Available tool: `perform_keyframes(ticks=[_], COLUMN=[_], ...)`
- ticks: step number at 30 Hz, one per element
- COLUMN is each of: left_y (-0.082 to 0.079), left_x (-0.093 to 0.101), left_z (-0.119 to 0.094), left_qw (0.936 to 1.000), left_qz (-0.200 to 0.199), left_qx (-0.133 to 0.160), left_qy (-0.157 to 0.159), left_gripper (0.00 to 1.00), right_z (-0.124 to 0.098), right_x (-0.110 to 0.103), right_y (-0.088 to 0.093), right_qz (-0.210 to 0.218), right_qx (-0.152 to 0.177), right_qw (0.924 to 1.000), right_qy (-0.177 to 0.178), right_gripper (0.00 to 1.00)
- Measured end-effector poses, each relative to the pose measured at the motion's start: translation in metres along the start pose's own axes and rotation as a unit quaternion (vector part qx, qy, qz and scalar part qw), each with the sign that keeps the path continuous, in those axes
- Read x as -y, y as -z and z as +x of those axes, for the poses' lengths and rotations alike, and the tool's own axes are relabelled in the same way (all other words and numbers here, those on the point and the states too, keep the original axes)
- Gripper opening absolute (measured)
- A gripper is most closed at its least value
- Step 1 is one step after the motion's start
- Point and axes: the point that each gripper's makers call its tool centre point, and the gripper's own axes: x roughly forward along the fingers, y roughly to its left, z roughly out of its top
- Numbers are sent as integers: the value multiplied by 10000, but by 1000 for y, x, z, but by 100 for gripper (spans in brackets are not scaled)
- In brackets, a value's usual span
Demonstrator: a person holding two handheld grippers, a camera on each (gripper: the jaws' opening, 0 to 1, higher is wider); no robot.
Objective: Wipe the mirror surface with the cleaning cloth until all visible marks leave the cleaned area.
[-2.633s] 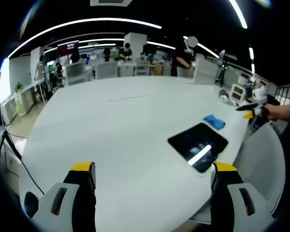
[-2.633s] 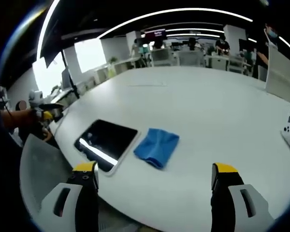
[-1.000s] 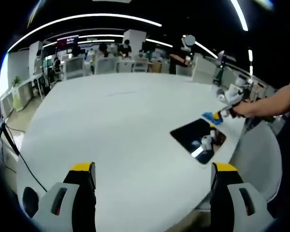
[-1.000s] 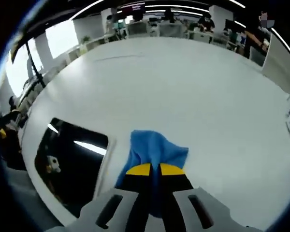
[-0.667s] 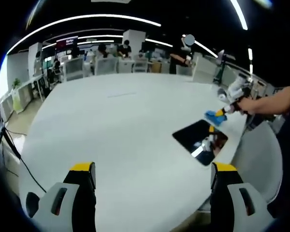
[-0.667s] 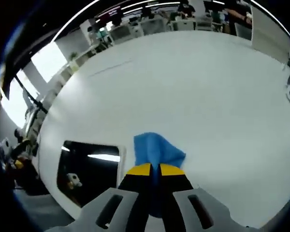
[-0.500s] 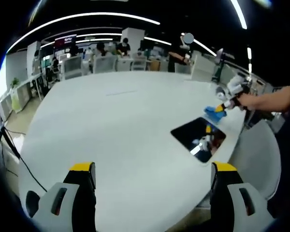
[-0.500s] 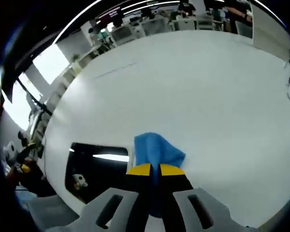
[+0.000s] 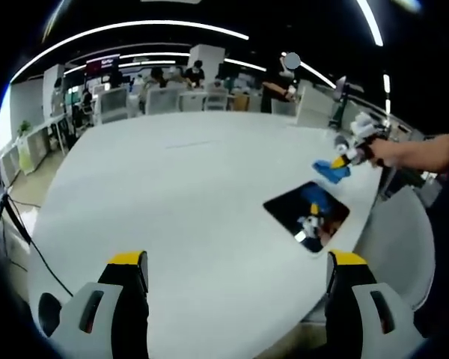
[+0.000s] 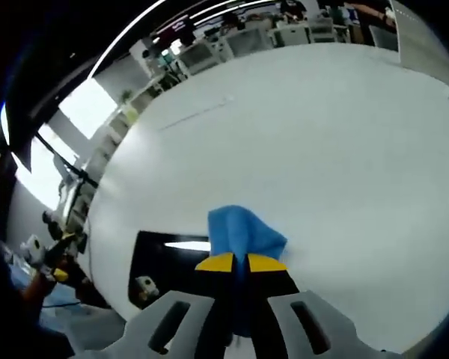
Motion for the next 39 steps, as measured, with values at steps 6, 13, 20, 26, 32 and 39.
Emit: perform_keyframes(ticks=[6,13,20,26,32,39], left_y=[-3,2,5,12,17,16], left_x=[-1,0,-6,-3,0,-3], left_z=[-2,-6,-8,-6,-5,-9], left_qw=[10000,10000,9999,9999,9999,9999], left_qz=[-22,-8,-52,-100,-99,-82], left_qx=[66,-3,-12,-37,-106,-110], left_qy=[-34,-35,-88,-32,32,33], left_gripper=[99,99,99,99,99,99], right_z=[29,58,57,72,90,105], right_x=[-18,-18,-20,-56,-93,-127], right_y=[4,28,29,31,30,30], right_qz=[-29,-410,-397,-480,-763,-950], right_qx=[-161,-440,-622,-769,-932,-1014], right_qw=[9999,9977,9965,9957,9927,9903], right_qy=[-50,297,405,193,81,-70], right_gripper=[0,0,0,0,0,0])
